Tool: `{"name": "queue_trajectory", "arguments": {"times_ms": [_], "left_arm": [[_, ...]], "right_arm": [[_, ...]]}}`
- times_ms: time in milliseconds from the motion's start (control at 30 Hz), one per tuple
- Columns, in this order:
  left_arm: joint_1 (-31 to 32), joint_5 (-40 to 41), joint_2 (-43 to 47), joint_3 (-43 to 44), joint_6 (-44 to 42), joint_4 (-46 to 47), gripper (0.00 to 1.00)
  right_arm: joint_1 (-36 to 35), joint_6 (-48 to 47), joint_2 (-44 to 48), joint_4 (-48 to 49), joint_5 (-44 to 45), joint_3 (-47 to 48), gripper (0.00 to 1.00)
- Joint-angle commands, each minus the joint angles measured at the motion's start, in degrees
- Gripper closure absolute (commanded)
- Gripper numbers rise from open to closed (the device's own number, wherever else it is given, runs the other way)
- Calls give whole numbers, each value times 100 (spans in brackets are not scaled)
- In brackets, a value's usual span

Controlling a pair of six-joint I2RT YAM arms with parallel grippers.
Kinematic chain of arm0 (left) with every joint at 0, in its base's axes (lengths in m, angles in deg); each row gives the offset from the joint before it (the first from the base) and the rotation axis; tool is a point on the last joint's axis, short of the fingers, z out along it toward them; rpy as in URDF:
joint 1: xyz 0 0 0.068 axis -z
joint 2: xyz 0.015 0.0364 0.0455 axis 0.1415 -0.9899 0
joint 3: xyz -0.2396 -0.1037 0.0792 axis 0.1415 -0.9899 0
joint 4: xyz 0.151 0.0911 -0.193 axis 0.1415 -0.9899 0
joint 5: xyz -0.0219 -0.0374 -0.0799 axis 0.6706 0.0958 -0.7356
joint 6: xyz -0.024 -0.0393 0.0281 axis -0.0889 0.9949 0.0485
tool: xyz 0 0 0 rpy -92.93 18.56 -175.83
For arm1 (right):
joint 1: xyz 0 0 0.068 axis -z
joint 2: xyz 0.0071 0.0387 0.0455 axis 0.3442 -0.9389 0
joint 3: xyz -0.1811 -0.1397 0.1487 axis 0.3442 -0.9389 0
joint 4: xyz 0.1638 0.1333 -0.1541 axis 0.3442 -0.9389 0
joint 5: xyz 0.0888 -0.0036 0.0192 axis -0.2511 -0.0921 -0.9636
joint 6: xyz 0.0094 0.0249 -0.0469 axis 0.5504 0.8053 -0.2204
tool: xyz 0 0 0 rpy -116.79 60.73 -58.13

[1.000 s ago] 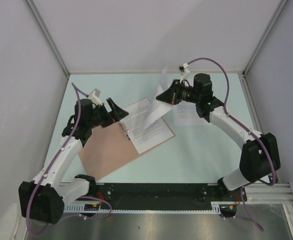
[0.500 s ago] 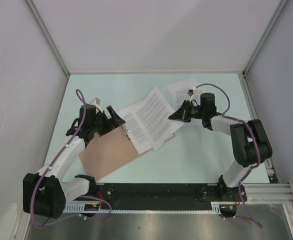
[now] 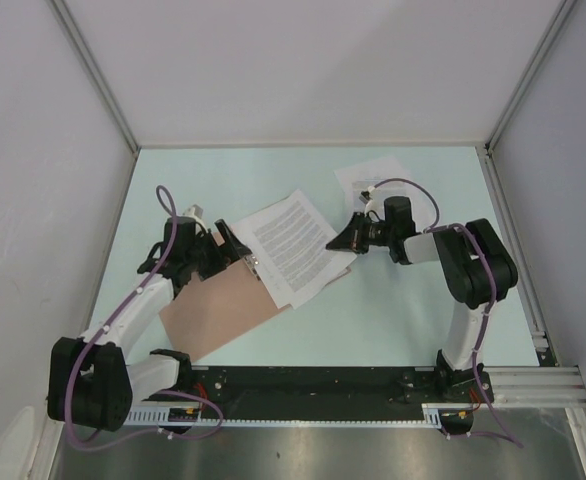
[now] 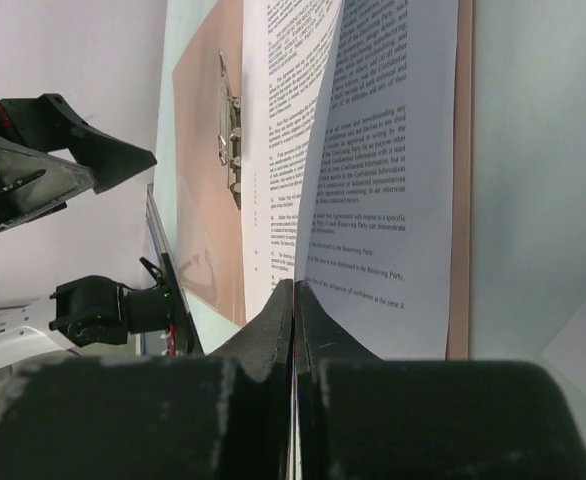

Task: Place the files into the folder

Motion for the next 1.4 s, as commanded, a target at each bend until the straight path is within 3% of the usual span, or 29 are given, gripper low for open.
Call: {"name": "queue_trajectory", "arguments": {"times_ms": [0,1367], "left_arm": [[-58,83,24,-59,92,259,4],[-58,-48,-46,-120,57,365,4]], "right_arm": [[-34,195,-179,818,112,56,100],[-597,556,-549,1197,447,258,100]]}}
